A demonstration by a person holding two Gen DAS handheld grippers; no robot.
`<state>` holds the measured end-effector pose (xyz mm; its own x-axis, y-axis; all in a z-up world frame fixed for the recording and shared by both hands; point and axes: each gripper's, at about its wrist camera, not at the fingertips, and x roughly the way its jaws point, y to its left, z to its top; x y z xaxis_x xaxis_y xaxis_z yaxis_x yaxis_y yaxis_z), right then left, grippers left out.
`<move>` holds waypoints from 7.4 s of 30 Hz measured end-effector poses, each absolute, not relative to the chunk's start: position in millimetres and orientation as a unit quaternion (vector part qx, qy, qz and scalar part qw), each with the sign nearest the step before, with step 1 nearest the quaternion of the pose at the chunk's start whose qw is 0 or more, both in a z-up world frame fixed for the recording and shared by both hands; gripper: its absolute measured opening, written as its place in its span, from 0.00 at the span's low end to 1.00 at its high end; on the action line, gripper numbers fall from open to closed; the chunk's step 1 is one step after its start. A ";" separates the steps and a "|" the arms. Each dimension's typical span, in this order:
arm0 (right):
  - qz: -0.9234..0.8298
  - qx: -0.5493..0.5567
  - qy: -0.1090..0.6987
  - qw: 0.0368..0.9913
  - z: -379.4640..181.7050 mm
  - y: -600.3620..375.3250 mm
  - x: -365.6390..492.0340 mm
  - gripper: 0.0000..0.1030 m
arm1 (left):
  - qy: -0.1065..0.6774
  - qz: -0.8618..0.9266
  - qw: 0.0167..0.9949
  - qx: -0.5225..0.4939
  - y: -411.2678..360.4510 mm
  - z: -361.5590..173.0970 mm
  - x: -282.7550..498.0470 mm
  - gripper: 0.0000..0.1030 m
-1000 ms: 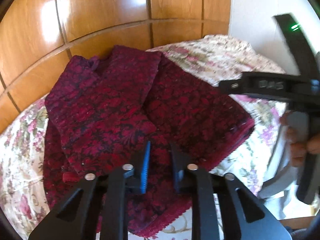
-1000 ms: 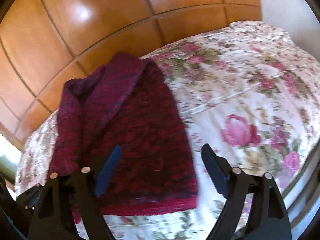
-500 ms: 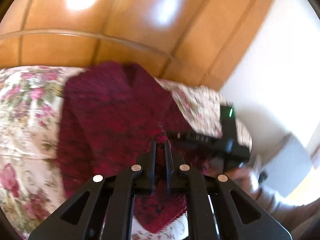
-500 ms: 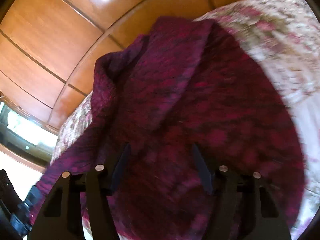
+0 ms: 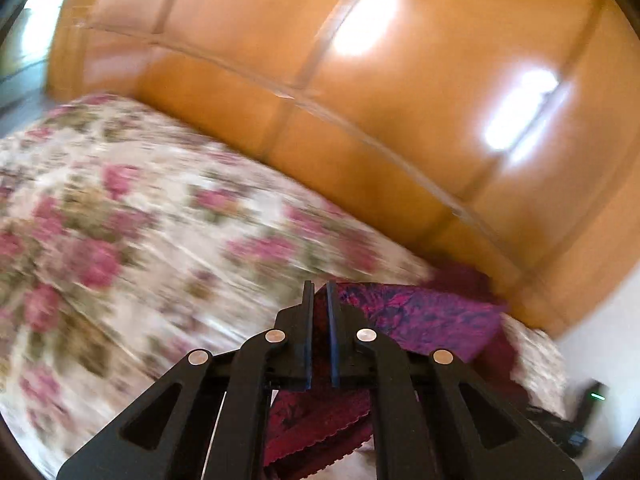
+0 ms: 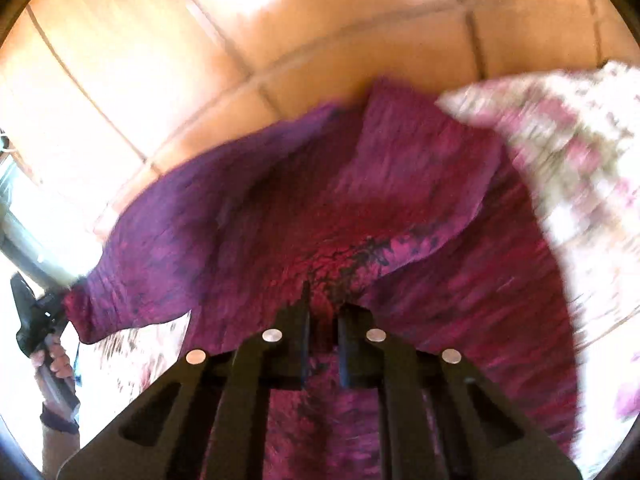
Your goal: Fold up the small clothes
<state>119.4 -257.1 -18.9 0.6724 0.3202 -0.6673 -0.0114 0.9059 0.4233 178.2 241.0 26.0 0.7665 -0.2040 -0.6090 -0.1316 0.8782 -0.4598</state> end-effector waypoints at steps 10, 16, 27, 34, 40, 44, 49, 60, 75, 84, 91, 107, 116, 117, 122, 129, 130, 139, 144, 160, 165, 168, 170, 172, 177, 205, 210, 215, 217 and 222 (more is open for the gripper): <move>-0.104 0.235 0.344 0.903 24.5 -435.2 151.8 0.08 | 0.389 0.137 0.883 -0.226 304.0 -5.2 248.6 0.00; -0.169 0.310 0.339 0.872 22.3 -522.4 180.7 0.32 | 0.401 0.150 0.882 -0.198 288.6 -7.2 260.5 0.11; -0.176 0.317 0.320 0.875 23.0 -543.0 117.5 0.97 | 0.416 -0.078 0.885 -0.193 185.3 -28.7 159.2 0.61; -0.011 0.288 0.440 0.850 -47.6 -443.7 65.7 0.78 | 0.475 -0.211 0.815 -0.258 129.6 -71.2 98.0 0.61; 0.064 0.290 0.480 0.826 -90.8 -384.0 28.1 0.63 | 0.494 -0.243 0.794 -0.257 94.9 -88.4 82.3 0.61; 0.068 0.262 0.490 0.829 -95.5 -366.2 23.9 0.38 | 0.504 -0.242 0.798 -0.227 75.5 -96.5 84.9 0.30; 0.065 0.204 0.476 0.853 -67.7 -351.0 13.1 0.17 | 0.483 -0.234 0.820 -0.199 75.7 -82.2 83.2 0.12; 0.077 0.140 0.494 0.855 -58.1 -337.8 -53.9 0.15 | 0.480 -0.249 0.822 -0.177 101.7 -64.0 15.8 0.10; 0.039 0.114 0.447 0.887 -43.8 -325.5 -26.6 0.65 | 0.430 -0.077 0.853 -0.287 202.5 -66.5 59.7 0.61; 0.123 0.052 0.439 0.889 -70.8 -207.6 44.3 0.73 | 0.399 0.072 0.850 -0.337 298.4 -67.2 148.1 0.67; 0.114 -0.004 0.450 0.886 -103.4 -167.6 70.1 0.78 | 0.420 0.098 0.848 -0.309 325.2 -87.0 212.6 0.67; 0.134 -0.016 0.459 0.878 -121.9 -162.7 75.8 0.98 | 0.404 0.251 0.861 -0.178 394.9 -59.8 234.2 0.05; 0.133 -0.013 0.452 0.882 -122.0 -161.9 73.2 0.98 | 0.380 0.286 0.862 -0.176 353.8 -55.4 224.0 0.67; 0.134 -0.012 0.452 0.882 -121.1 -163.0 73.6 0.98 | 0.362 0.270 0.875 -0.174 339.1 -45.3 219.4 0.70; 0.149 0.039 0.454 0.878 -101.9 -185.7 74.1 0.90 | 0.354 0.112 0.916 -0.153 231.6 -18.8 211.5 0.71; 0.002 0.240 0.397 0.886 -75.7 -357.2 72.9 0.65 | 0.385 -0.124 0.911 -0.074 43.9 -28.6 179.0 0.71; -0.022 0.266 0.393 0.880 -79.4 -383.3 72.3 0.60 | 0.388 -0.150 0.908 -0.047 15.2 -34.6 169.4 0.71; -0.133 0.440 0.331 0.824 -113.8 -565.3 107.4 0.49 | 0.439 -0.189 0.878 0.013 -43.0 -88.5 155.2 0.72; -0.159 0.480 0.293 0.811 -122.2 -605.5 144.8 0.51 | 0.438 -0.189 0.879 0.008 -46.7 -94.7 155.3 0.79; -0.325 0.267 0.311 0.852 -53.0 -613.9 143.2 0.08 | 0.437 -0.193 0.879 0.001 -46.4 -97.1 160.0 0.84; -0.367 0.276 0.351 0.816 -87.5 -622.6 123.1 0.08 | 0.436 -0.194 0.879 -0.001 -45.3 -97.5 159.7 0.84; -0.376 0.269 0.353 0.814 -99.1 -619.0 120.0 0.09 | 0.435 -0.194 0.879 0.000 -45.1 -97.4 159.1 0.84; -0.372 0.280 0.353 0.812 -97.4 -617.6 117.8 0.18 | 0.436 -0.197 0.878 -0.002 -44.3 -97.3 159.2 0.85; -0.357 0.307 0.349 0.810 -88.8 -619.0 115.8 0.50 | 0.437 -0.198 0.877 -0.007 -42.2 -95.1 158.8 0.85; -0.230 0.298 0.370 0.850 -68.6 -570.1 108.6 0.69 | 0.437 -0.183 0.879 -0.051 -20.7 -78.0 147.1 0.85; 0.075 0.137 0.503 0.850 -87.6 -356.0 -41.9 0.14 | 0.481 -0.188 0.853 -0.078 80.9 -80.1 9.7 0.12; 0.079 0.178 0.501 0.843 -86.8 -378.8 -39.6 0.35 | 0.466 -0.170 0.864 -0.091 93.4 -62.4 12.4 0.29; 0.018 0.244 0.451 0.858 -77.6 -442.0 -26.6 0.48 | 0.418 -0.158 0.888 -0.111 94.8 -32.0 38.1 0.47; -0.026 0.290 0.423 0.858 -77.5 -483.3 -11.9 0.50 | 0.411 -0.163 0.890 -0.109 84.8 -28.0 52.1 0.47; -0.114 0.396 0.358 0.838 -85.5 -574.4 19.0 0.47 | 0.409 -0.194 0.889 -0.074 32.4 -31.9 85.0 0.47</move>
